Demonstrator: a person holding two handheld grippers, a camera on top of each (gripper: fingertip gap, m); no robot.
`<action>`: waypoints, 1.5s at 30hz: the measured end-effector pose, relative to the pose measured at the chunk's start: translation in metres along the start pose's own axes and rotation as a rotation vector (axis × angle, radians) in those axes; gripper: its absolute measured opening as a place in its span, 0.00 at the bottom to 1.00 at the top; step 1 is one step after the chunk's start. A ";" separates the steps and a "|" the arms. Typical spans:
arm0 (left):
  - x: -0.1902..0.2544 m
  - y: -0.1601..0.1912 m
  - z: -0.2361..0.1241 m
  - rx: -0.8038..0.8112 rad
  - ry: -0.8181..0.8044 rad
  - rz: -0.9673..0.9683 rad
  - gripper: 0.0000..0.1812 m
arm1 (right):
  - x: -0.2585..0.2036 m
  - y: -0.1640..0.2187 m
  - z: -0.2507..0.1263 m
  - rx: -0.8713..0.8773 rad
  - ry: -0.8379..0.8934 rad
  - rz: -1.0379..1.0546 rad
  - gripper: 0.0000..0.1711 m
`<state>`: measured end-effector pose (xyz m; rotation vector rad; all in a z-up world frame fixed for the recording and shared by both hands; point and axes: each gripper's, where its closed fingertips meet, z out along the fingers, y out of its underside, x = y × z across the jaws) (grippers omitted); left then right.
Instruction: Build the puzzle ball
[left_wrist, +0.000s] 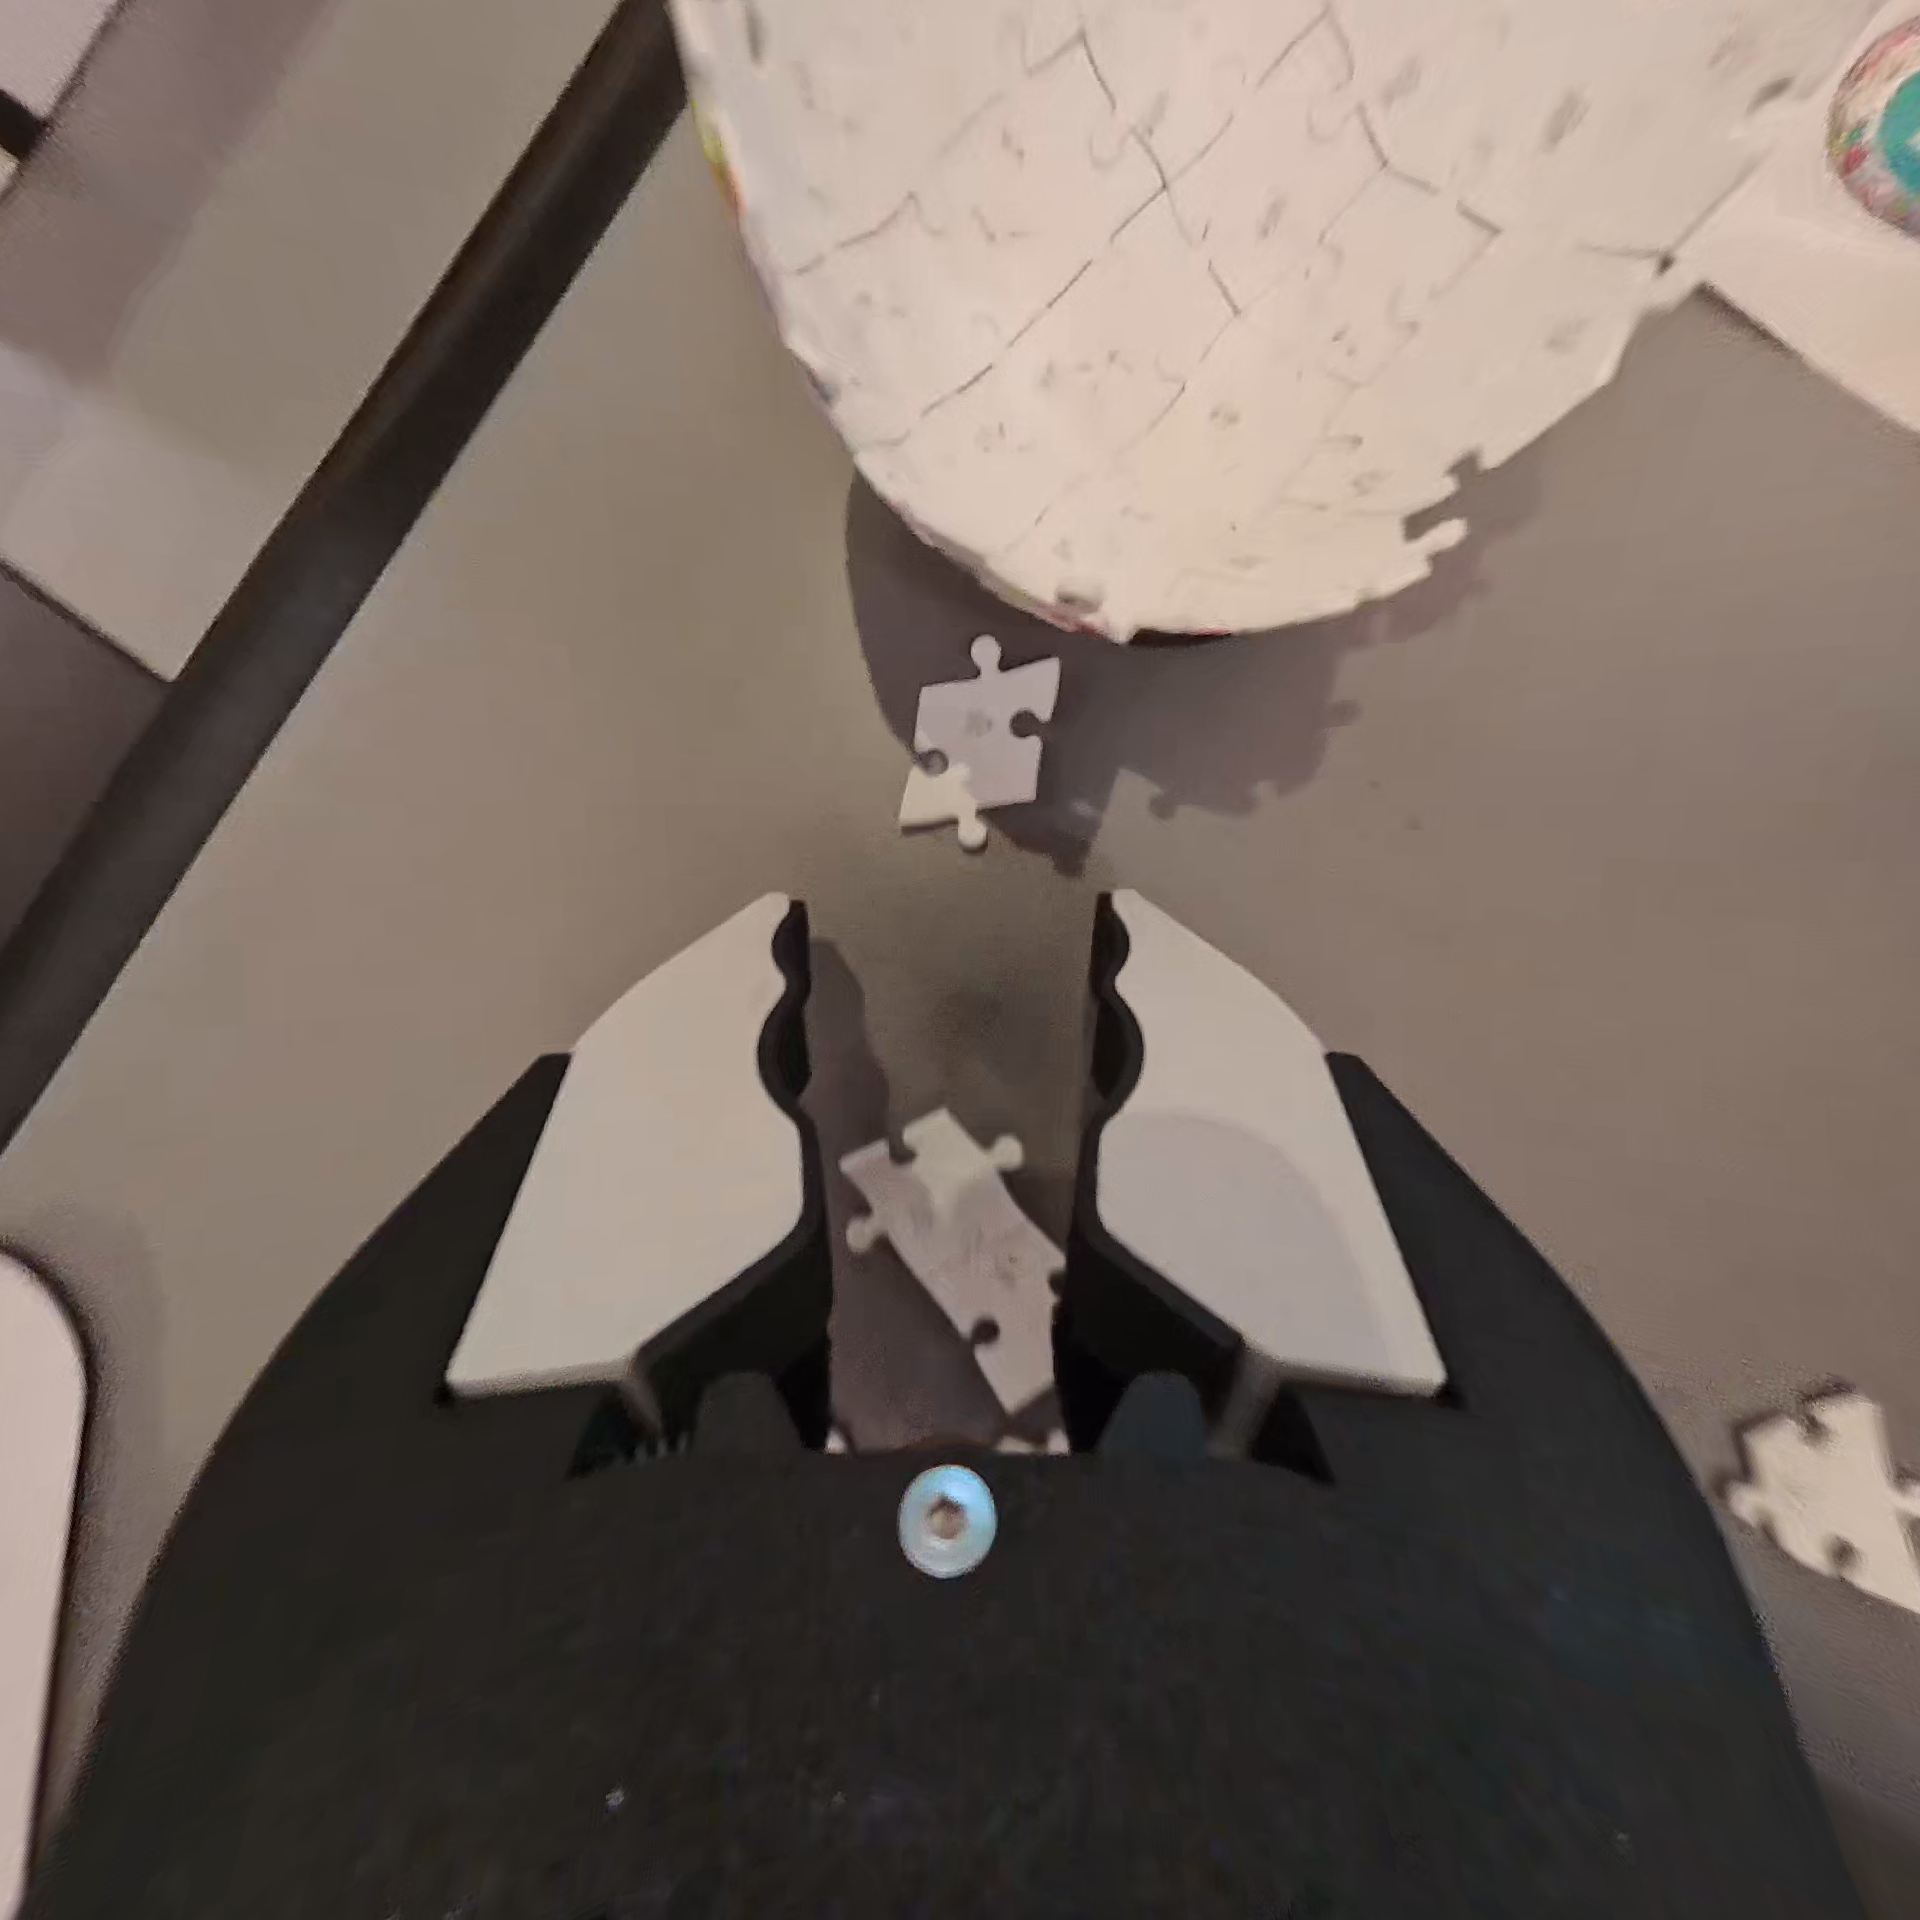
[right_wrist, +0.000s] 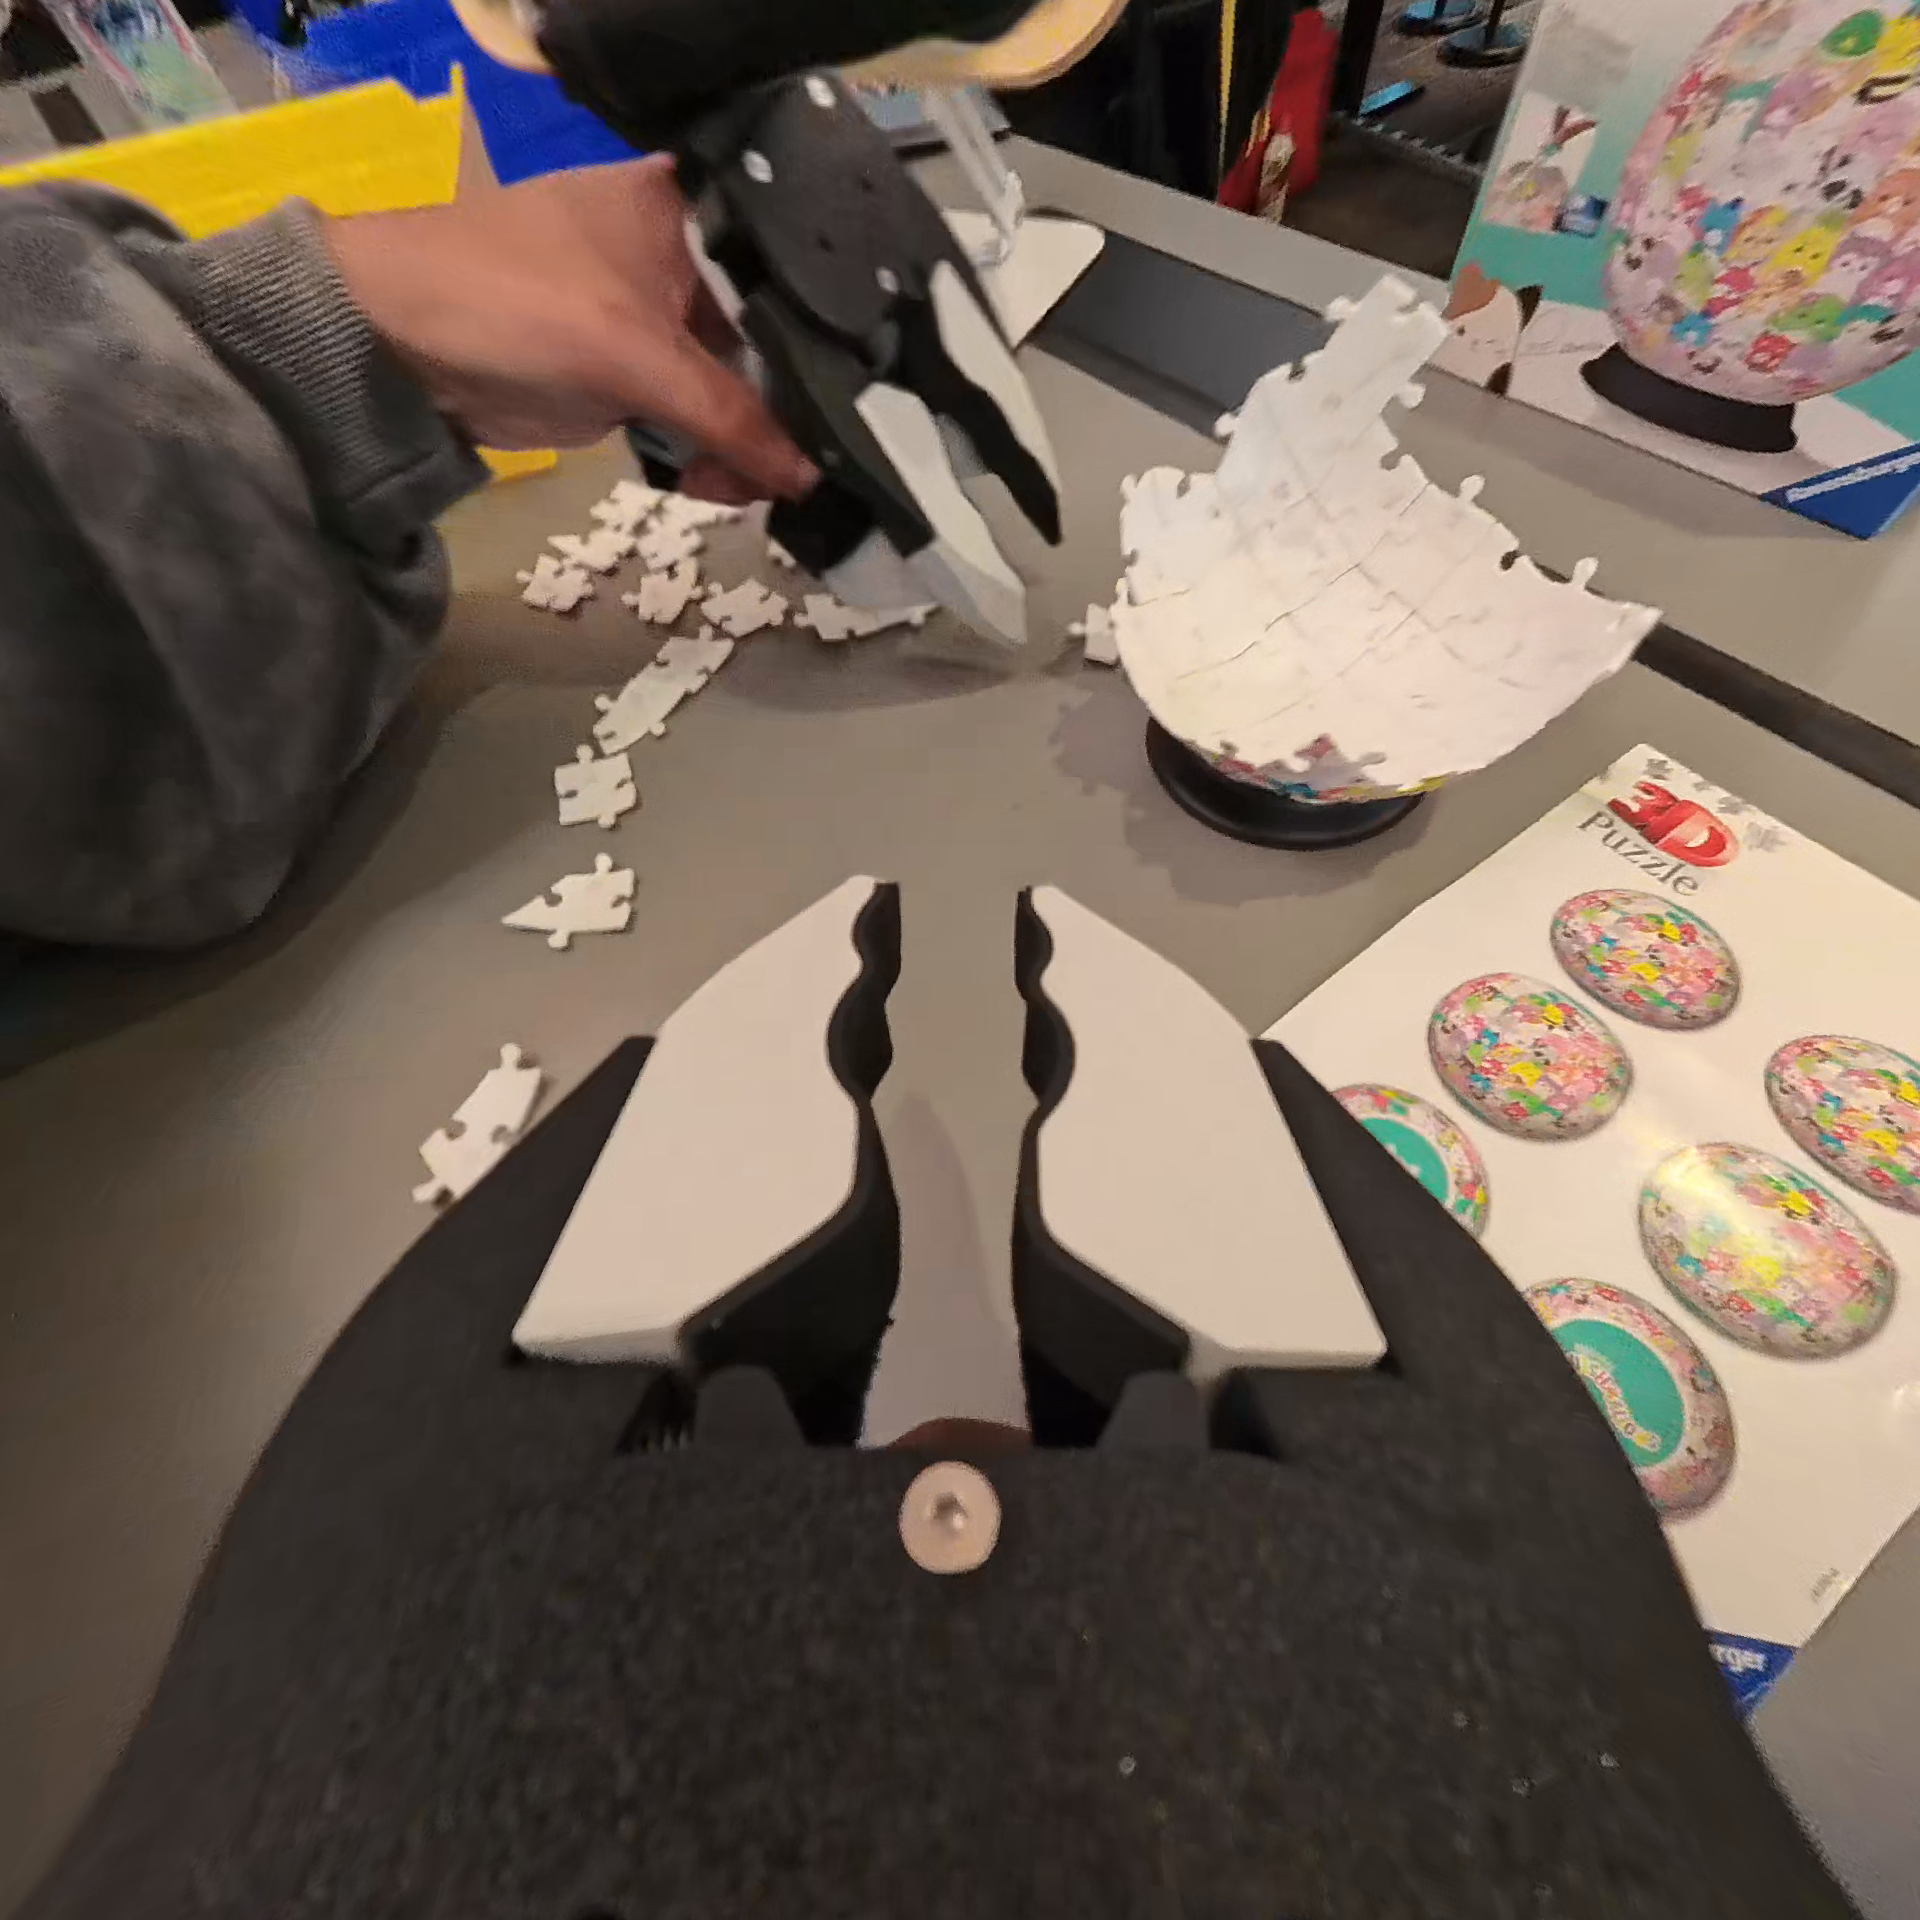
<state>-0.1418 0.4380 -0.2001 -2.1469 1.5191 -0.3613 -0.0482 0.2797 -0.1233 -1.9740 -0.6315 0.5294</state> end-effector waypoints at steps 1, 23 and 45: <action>-0.002 -0.002 0.007 0.011 -0.006 0.015 0.29 | -0.001 0.002 0.000 -0.010 -0.002 -0.017 0.12; 0.091 -0.030 -0.084 0.366 -0.085 0.038 0.14 | -0.017 -0.024 0.037 0.083 -0.265 0.479 0.09; 0.184 -0.036 -0.150 0.727 0.385 -0.368 0.04 | -0.081 -0.063 -0.008 0.311 -0.578 0.294 0.02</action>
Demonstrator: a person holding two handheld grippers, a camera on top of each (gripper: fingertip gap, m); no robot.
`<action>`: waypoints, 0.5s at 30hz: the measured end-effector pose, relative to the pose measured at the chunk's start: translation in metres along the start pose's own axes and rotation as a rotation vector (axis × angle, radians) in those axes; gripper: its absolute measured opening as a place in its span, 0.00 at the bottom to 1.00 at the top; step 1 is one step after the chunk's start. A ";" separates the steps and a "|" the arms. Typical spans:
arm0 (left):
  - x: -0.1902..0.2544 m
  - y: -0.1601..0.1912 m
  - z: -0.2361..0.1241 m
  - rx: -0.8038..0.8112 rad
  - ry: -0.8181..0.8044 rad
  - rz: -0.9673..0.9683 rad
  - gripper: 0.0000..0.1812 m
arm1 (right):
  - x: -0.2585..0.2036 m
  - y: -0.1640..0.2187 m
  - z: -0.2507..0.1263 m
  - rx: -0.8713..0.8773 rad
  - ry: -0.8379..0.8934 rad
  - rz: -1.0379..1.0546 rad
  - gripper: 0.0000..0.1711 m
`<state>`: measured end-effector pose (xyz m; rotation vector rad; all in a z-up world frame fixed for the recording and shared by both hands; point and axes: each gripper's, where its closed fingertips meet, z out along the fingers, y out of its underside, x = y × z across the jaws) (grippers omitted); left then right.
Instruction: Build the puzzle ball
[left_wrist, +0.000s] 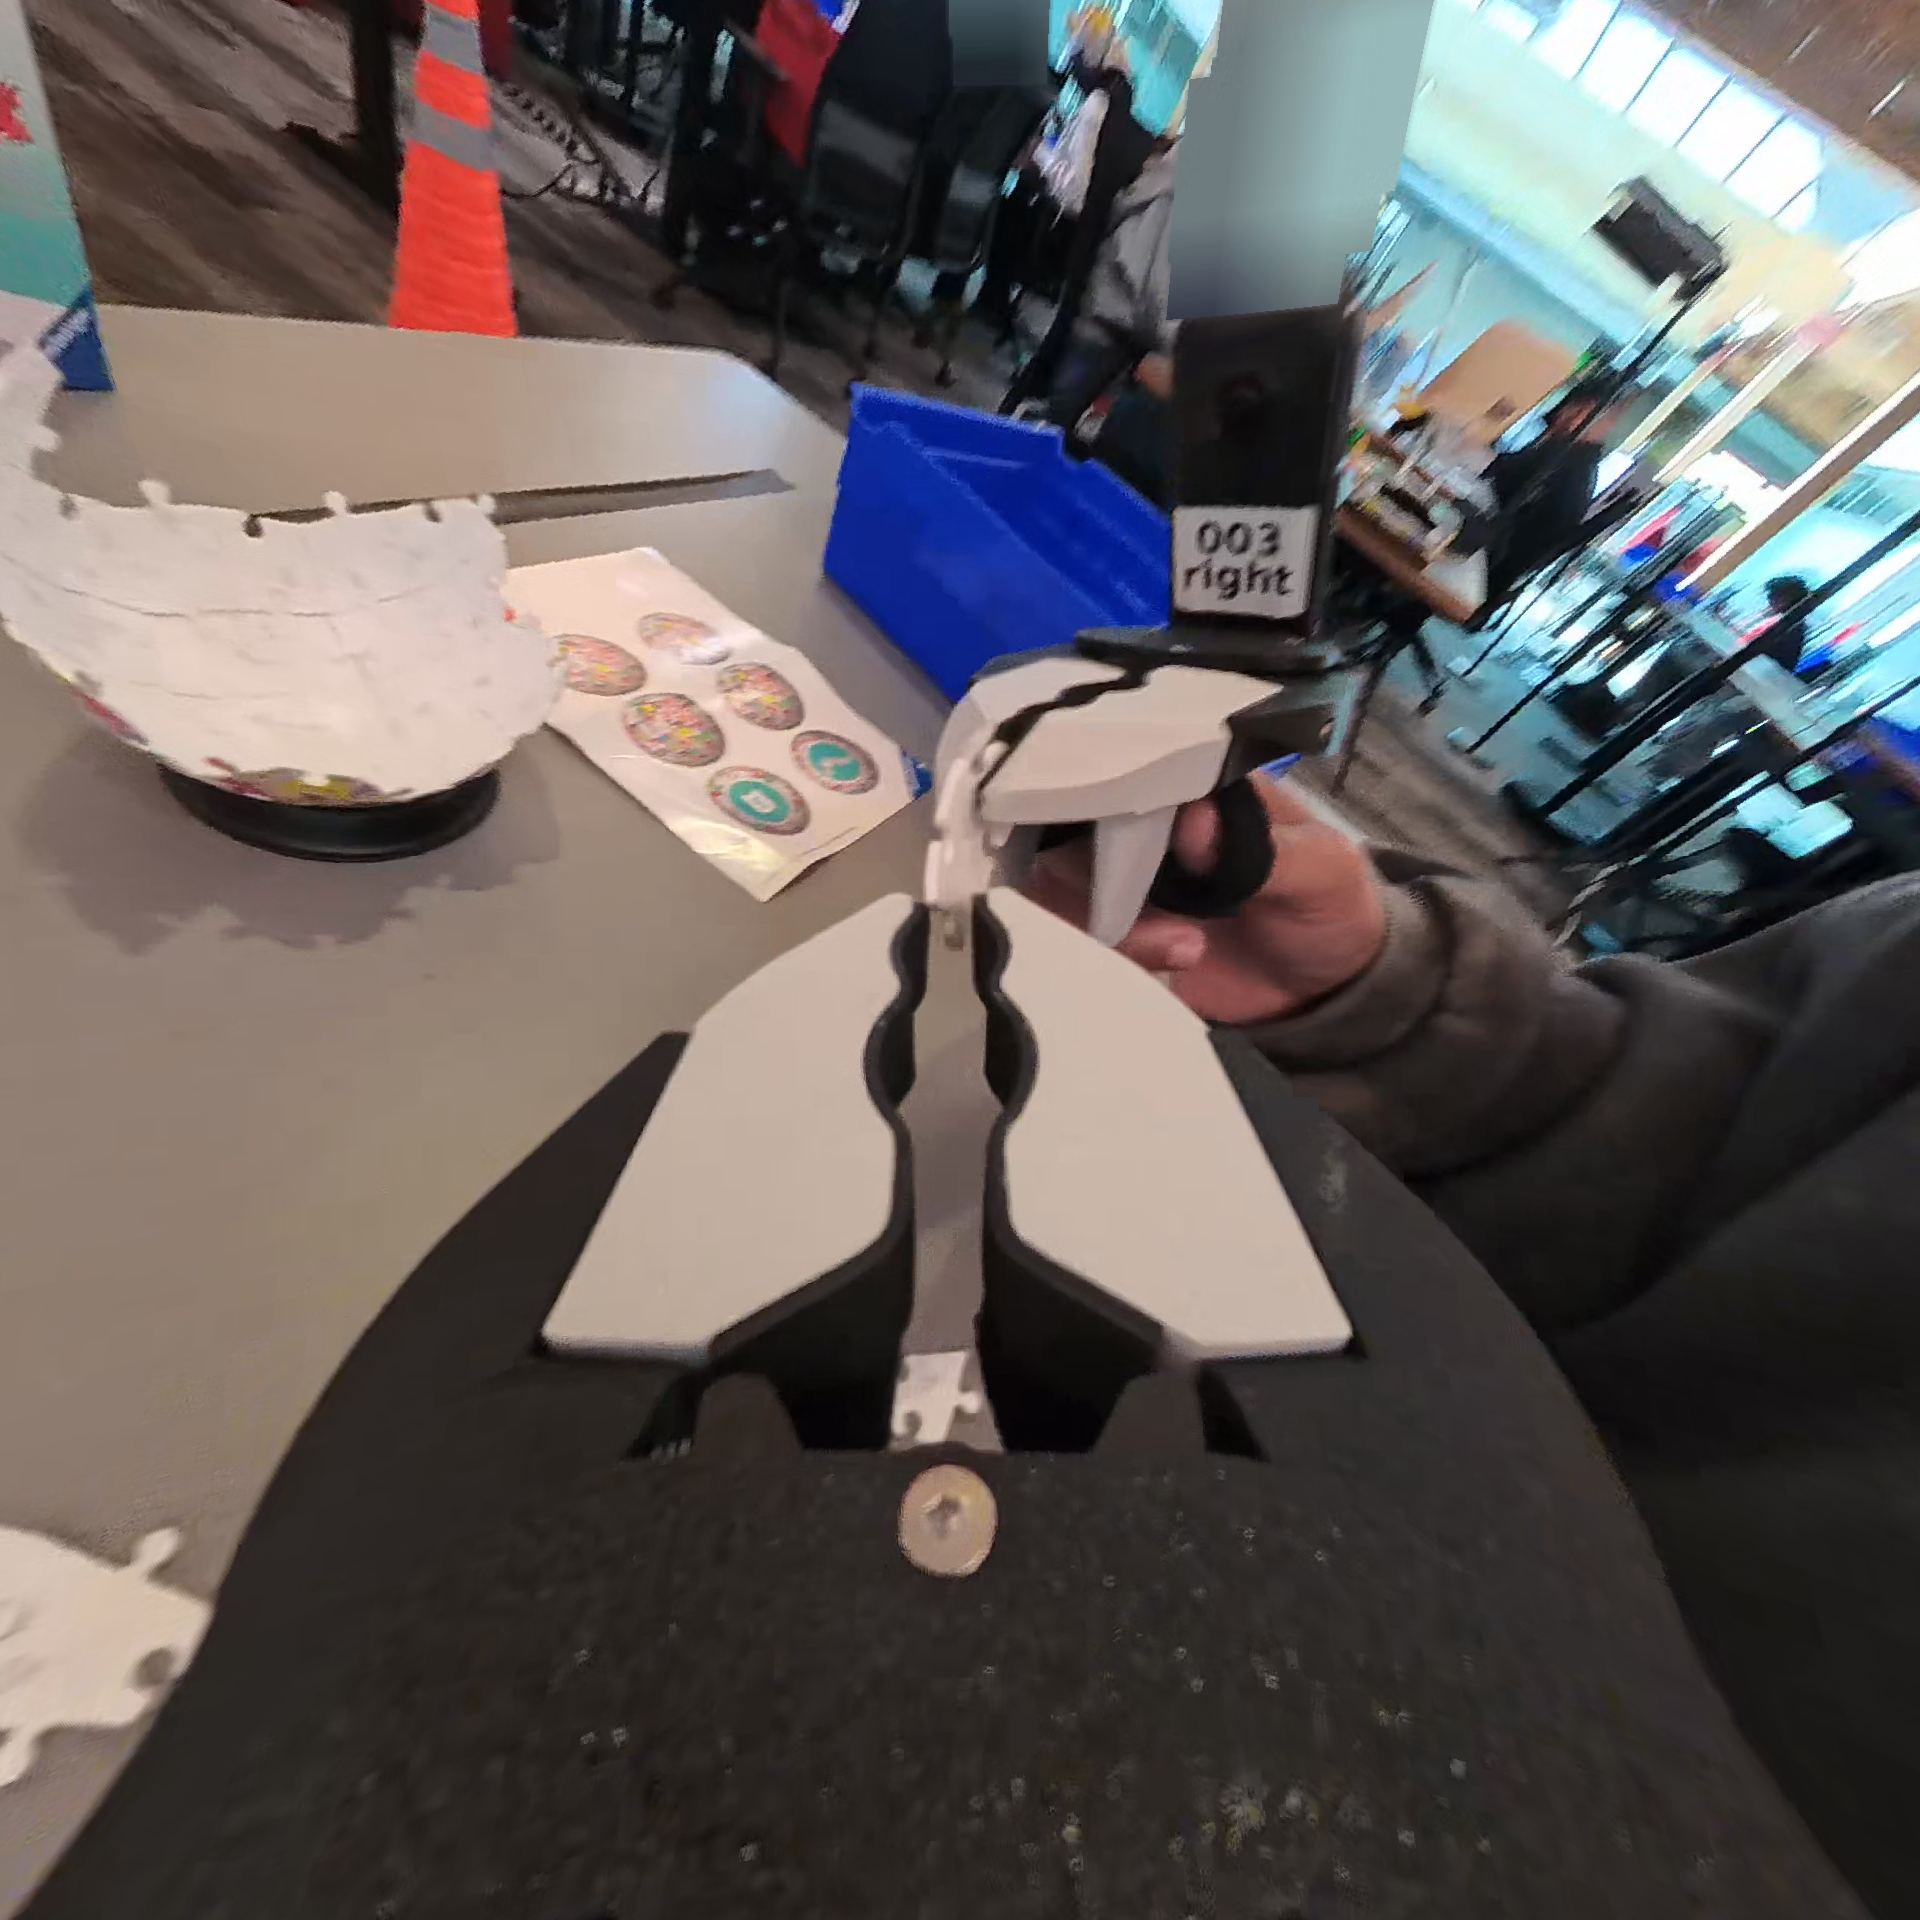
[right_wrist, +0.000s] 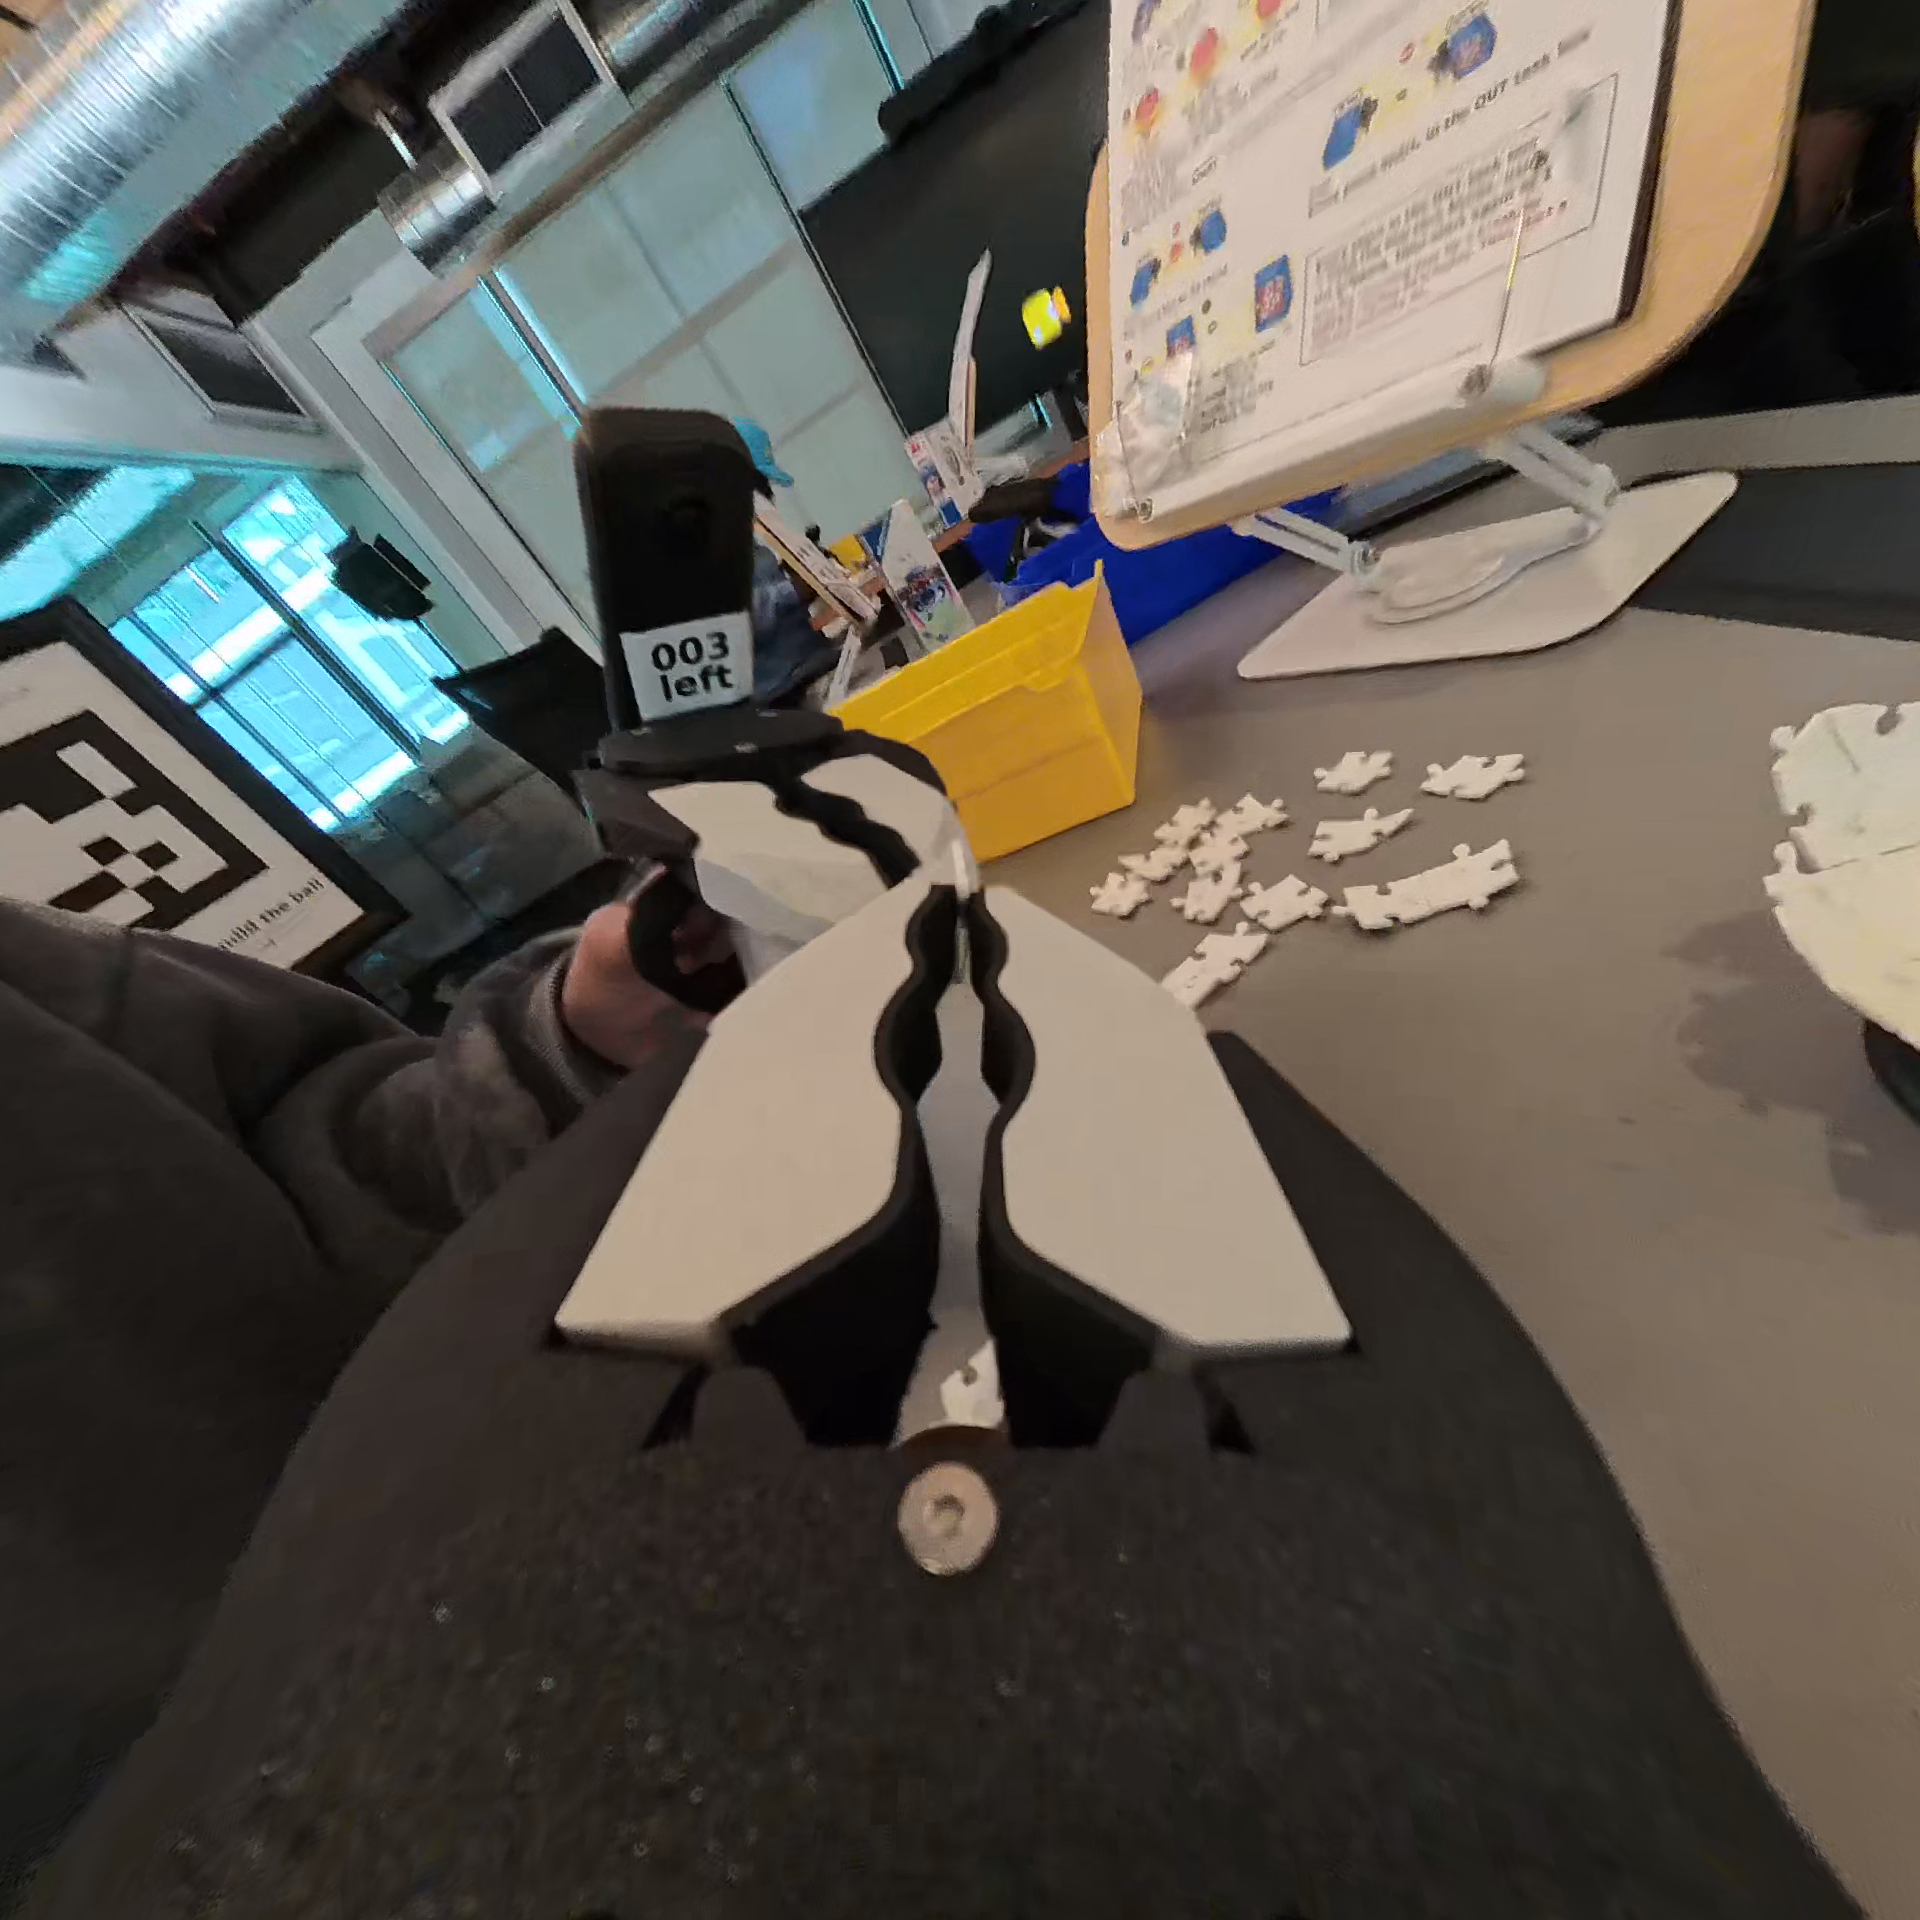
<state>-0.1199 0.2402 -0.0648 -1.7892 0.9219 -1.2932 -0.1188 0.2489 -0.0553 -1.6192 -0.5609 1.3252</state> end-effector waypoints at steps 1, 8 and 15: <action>0.000 0.001 -0.001 0.019 0.012 -0.027 0.06 | 0.001 0.003 0.002 -0.017 0.003 -0.006 0.02; -0.007 0.012 -0.009 0.089 0.025 -0.126 0.01 | 0.001 0.012 0.010 -0.066 -0.028 -0.026 0.02; -0.020 0.015 -0.013 0.109 -0.042 -0.142 0.01 | 0.027 0.004 0.007 -0.129 0.069 -0.119 0.13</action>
